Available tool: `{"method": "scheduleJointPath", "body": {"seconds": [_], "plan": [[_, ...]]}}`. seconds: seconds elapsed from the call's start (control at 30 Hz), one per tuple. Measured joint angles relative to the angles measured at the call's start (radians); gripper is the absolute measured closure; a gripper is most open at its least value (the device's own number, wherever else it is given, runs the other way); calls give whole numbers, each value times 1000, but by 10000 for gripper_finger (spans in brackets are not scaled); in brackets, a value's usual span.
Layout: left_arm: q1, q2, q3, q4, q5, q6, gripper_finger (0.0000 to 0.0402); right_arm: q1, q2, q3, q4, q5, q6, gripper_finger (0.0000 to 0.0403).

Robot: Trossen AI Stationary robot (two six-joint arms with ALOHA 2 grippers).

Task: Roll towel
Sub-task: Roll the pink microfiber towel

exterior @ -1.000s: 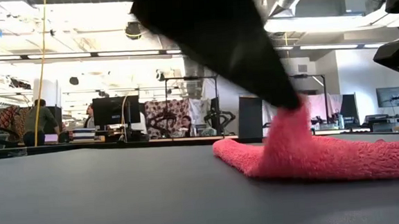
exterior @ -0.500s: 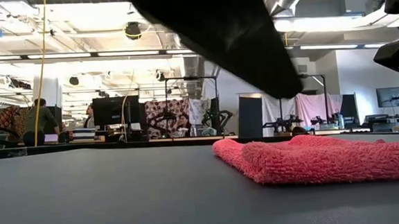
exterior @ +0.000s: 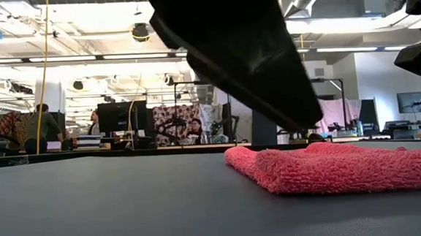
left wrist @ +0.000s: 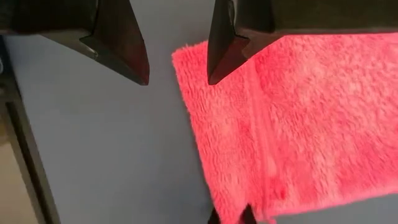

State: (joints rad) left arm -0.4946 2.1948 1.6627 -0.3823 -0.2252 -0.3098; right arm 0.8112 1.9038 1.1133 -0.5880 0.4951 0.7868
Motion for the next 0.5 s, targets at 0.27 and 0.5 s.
{"method": "scheduleJointPath", "body": {"seconds": [0.27, 0.5], "plan": [[0, 45, 2, 4, 54, -28, 249, 0, 0, 0, 3, 4, 0, 278], [3, 61, 0, -8, -16, -55, 249, 0, 0, 0, 12, 4, 2, 278]]}}
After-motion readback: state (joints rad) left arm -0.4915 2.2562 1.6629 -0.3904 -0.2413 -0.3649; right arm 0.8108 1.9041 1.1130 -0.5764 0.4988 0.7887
